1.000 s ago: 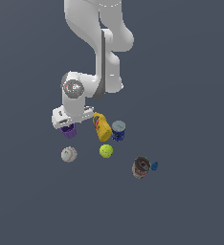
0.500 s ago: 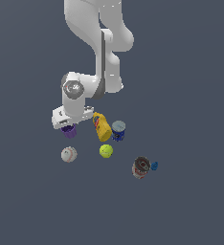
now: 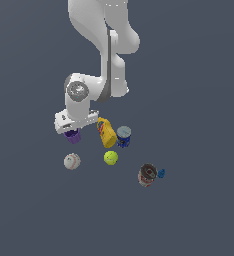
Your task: Pick up a designated object from a clutter of objects.
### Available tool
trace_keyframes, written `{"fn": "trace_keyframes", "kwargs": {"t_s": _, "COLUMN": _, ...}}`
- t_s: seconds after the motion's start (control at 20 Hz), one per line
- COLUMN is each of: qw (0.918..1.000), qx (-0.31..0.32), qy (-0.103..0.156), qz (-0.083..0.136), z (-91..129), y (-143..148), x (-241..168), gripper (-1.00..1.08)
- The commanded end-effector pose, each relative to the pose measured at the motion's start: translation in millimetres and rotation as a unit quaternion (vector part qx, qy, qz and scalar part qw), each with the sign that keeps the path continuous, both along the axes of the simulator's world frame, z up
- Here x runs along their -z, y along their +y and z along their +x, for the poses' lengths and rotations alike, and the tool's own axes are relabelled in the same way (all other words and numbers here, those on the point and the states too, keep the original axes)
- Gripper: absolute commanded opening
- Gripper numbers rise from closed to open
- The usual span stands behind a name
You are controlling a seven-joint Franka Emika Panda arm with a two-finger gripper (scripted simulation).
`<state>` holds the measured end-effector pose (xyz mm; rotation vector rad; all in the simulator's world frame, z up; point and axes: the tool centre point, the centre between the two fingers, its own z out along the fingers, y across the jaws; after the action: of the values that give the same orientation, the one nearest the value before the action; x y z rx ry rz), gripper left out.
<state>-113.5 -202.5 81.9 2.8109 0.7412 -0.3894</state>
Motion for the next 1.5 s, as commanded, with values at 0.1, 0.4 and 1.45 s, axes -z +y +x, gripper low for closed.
{"fn": "trace_keyframes", "kwargs": {"t_s": 0.1, "qw": 1.0000, "qx": 0.000, "qy": -0.001, "qz": 0.000, "z": 3, "y": 9, "x": -18, "gripper": -1.00}}
{"fn": "trace_keyframes", "kwargs": {"t_s": 0.4, "qw": 1.0000, "qx": -0.001, "qy": -0.001, "qz": 0.000, "z": 7, "y": 29, "x": -57, "gripper": -1.00}}
{"fn": "trace_keyframes", "kwargs": {"t_s": 1.45, "qw": 1.0000, "qx": -0.001, "qy": -0.001, "qz": 0.001, "z": 30, "y": 126, "x": -245, "gripper": -1.00}}
